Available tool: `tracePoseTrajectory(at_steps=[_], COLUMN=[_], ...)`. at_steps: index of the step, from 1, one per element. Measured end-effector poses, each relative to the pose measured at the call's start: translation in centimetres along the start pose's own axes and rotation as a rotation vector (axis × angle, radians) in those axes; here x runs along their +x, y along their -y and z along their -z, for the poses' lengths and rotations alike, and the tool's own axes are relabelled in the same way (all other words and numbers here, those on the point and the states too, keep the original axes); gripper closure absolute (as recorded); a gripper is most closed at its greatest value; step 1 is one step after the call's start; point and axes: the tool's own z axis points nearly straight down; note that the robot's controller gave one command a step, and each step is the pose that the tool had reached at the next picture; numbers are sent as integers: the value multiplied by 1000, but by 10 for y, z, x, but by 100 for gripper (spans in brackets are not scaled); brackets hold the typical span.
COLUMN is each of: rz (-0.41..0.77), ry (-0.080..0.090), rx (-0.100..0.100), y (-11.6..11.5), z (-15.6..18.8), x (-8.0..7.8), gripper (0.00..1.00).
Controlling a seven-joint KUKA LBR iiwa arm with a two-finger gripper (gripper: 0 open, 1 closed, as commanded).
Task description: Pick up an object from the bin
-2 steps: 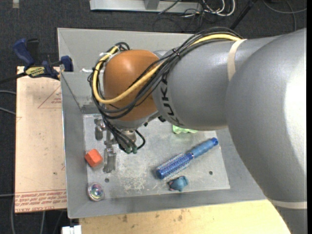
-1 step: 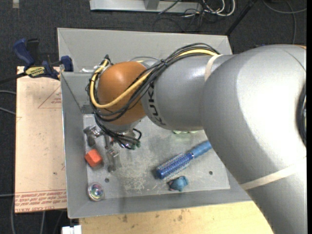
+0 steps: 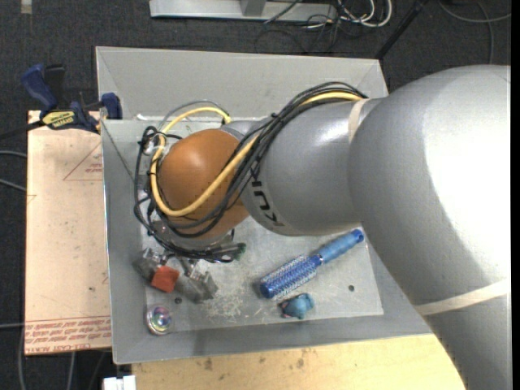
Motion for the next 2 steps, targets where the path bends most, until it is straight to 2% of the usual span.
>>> tracePoseTrajectory(at_steps=[1,2], rz=[3,388], ry=[8,14], rx=[-6,0], y=[-4,-24], z=[-1,136], x=[-3,10], gripper=[100,100])
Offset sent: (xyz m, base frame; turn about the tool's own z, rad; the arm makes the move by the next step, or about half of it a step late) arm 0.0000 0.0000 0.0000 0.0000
